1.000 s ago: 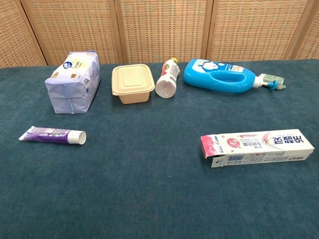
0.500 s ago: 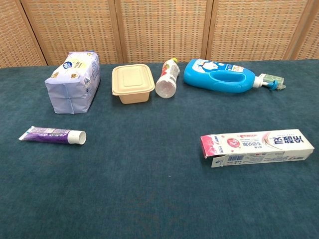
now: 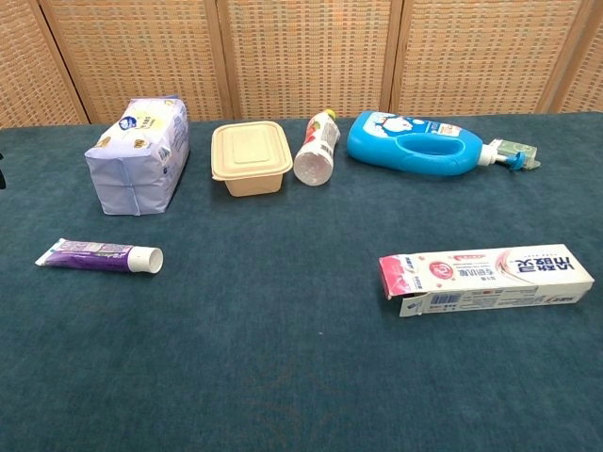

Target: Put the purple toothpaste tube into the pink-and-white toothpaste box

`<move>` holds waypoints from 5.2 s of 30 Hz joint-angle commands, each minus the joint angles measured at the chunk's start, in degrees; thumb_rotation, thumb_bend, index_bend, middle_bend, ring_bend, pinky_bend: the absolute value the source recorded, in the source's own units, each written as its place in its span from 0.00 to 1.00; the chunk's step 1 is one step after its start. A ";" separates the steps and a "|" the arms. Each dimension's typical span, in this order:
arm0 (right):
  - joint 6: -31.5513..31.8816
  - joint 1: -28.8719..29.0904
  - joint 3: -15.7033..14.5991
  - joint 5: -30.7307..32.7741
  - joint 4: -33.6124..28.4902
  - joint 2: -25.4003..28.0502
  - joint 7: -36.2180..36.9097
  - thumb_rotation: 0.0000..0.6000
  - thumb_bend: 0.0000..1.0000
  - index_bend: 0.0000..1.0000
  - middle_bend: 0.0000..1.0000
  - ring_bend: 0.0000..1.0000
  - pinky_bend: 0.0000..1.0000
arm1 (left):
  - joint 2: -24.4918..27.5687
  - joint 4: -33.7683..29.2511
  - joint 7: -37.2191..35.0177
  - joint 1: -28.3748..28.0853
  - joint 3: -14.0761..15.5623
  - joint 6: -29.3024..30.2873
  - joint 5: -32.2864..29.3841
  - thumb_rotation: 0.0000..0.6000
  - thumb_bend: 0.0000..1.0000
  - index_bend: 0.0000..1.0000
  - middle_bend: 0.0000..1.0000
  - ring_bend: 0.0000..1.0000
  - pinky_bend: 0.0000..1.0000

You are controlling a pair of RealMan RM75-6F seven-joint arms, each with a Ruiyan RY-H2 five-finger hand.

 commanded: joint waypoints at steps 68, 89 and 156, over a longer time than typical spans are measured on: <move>1.63 -0.11 0.41 -0.74 1.95 -1.15 2.19 1.00 0.00 0.06 0.00 0.00 0.00 | -20.14 13.10 14.44 -13.48 3.73 1.88 -14.99 1.00 0.28 0.54 0.33 0.04 0.01; 1.73 -0.13 0.51 -0.68 2.01 -1.26 2.21 1.00 0.00 0.08 0.00 0.00 0.00 | -22.05 16.74 4.51 -10.76 3.74 6.06 -4.03 1.00 0.42 0.82 0.59 0.33 0.36; -19.26 24.97 7.83 38.01 -9.33 -11.27 -31.60 1.00 0.00 0.14 0.00 0.00 0.00 | -8.25 6.47 -14.42 -8.03 2.08 7.06 15.36 1.00 0.42 0.83 0.60 0.34 0.37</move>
